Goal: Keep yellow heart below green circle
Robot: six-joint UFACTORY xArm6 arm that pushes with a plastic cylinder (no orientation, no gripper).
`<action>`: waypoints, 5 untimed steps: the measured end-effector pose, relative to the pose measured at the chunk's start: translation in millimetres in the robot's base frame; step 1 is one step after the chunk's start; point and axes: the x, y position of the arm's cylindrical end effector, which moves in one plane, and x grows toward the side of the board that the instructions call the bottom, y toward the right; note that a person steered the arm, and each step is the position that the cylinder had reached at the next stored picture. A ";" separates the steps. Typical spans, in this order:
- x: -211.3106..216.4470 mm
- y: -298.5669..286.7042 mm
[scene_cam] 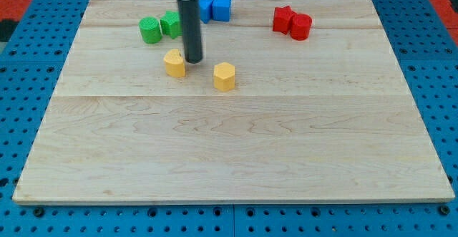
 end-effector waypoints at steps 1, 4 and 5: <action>-0.5 -47.1; 31.6 -160.7; 52.6 -138.2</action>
